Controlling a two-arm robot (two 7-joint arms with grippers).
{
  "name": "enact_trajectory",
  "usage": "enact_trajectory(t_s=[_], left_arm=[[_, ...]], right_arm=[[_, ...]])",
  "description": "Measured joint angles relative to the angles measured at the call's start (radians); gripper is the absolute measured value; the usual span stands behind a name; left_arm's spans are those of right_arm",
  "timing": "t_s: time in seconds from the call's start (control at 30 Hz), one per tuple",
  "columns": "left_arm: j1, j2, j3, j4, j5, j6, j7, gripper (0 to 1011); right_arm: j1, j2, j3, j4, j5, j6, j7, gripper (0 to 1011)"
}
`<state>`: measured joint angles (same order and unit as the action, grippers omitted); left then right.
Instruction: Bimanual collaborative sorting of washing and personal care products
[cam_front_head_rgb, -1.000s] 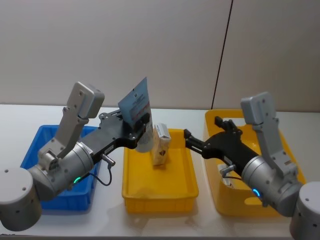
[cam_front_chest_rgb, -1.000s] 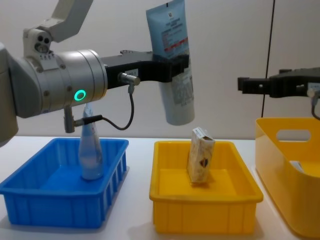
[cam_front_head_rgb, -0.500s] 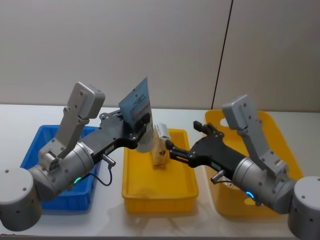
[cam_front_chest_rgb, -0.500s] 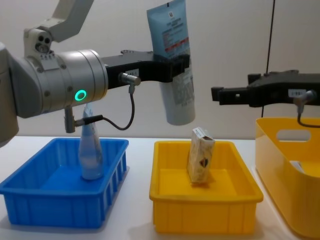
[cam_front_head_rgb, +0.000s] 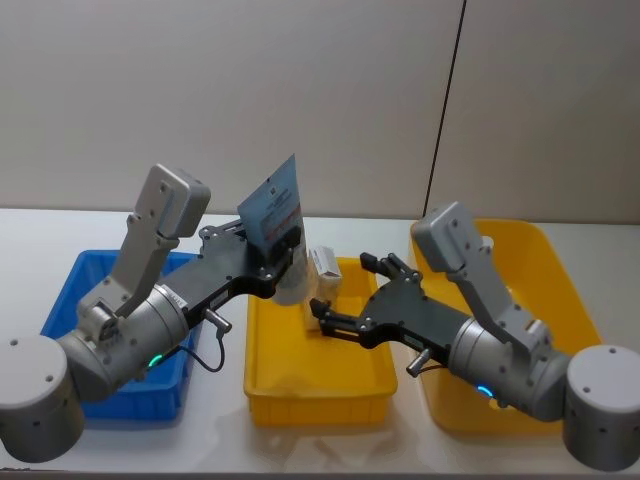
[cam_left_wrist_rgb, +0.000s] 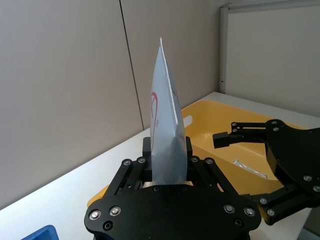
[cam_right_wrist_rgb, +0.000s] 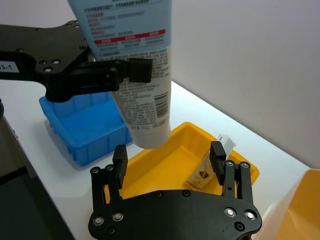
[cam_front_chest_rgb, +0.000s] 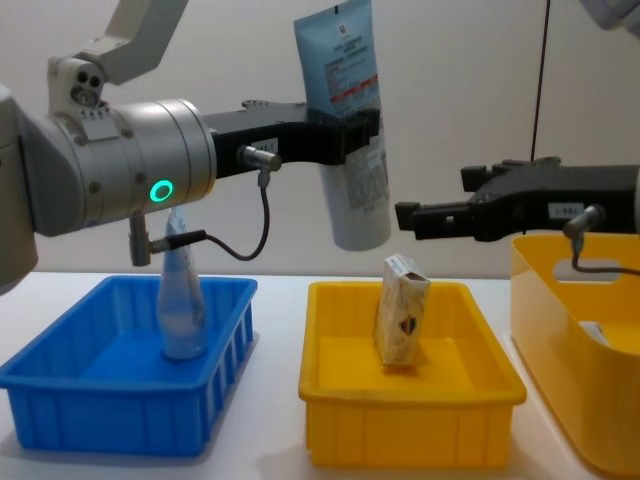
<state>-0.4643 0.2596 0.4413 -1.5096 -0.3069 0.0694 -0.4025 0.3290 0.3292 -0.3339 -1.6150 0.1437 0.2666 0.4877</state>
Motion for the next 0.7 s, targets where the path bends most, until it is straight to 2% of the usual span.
enact_trajectory(t_s=[0.7], left_arm=[[0.0, 0.0, 0.0, 0.0, 0.0, 0.0, 0.0, 280]], right_arm=[[0.086, 0.007, -0.065, 0.124, 0.004, -0.082, 0.08, 1002]])
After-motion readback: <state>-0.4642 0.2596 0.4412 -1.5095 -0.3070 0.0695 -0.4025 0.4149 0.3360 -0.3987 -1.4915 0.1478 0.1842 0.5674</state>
